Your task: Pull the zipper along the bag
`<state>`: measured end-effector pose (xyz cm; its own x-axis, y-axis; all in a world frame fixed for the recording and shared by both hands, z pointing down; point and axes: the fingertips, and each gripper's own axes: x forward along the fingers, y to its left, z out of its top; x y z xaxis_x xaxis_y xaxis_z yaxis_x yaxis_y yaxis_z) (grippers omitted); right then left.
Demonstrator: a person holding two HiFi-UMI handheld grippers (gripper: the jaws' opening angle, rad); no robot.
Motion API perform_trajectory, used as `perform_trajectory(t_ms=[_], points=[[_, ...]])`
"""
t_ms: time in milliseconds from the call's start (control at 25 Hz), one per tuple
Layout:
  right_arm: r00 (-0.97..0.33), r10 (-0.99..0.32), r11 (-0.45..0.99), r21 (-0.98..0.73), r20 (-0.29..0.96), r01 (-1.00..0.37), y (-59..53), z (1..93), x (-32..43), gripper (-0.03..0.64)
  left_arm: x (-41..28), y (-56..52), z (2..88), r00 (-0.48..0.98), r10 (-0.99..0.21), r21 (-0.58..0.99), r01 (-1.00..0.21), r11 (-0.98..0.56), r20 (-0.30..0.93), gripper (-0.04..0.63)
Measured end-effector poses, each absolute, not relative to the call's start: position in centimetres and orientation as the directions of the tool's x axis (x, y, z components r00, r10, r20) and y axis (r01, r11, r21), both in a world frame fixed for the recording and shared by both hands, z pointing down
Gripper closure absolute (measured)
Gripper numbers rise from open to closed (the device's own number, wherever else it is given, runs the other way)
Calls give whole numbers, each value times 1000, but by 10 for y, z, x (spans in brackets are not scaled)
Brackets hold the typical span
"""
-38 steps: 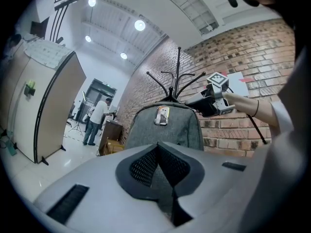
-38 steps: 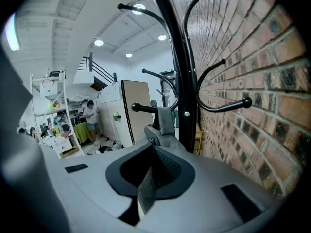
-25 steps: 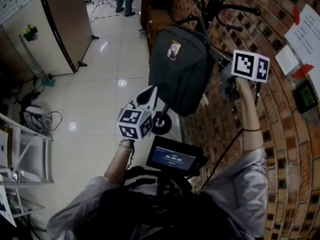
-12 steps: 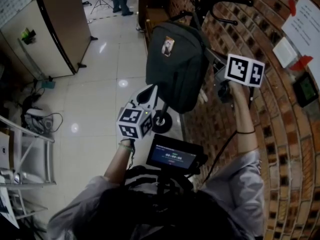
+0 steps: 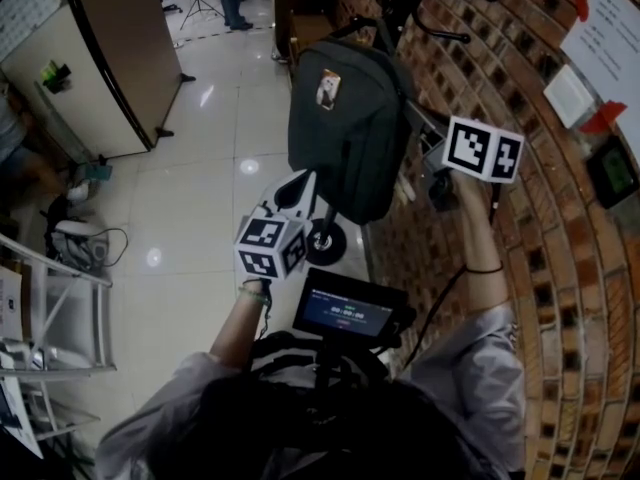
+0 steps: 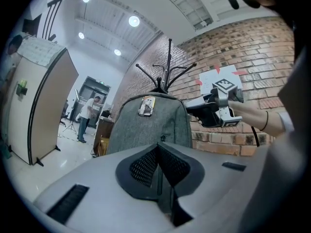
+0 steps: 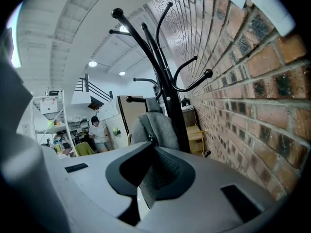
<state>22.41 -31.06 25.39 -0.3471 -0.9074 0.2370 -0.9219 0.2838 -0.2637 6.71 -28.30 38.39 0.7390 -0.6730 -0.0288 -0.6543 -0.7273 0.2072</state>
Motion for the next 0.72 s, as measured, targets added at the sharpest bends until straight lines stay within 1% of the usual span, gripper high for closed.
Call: perform_trajectory(t_ms=[400, 640, 720], points=[[-303, -925, 249, -234, 230, -940, -303, 257, 226, 609, 74, -281, 380, 750, -660, 184, -643, -743, -41, 589], [-340, -925, 264, -361, 168, -895, -298, 268, 233, 609, 81, -277, 372, 752, -657, 182, -638, -748, -63, 589], [-337, -928, 260, -375, 156, -890, -296, 272, 234, 609, 81, -273, 373, 754, -654, 178, -637, -750, -59, 589]])
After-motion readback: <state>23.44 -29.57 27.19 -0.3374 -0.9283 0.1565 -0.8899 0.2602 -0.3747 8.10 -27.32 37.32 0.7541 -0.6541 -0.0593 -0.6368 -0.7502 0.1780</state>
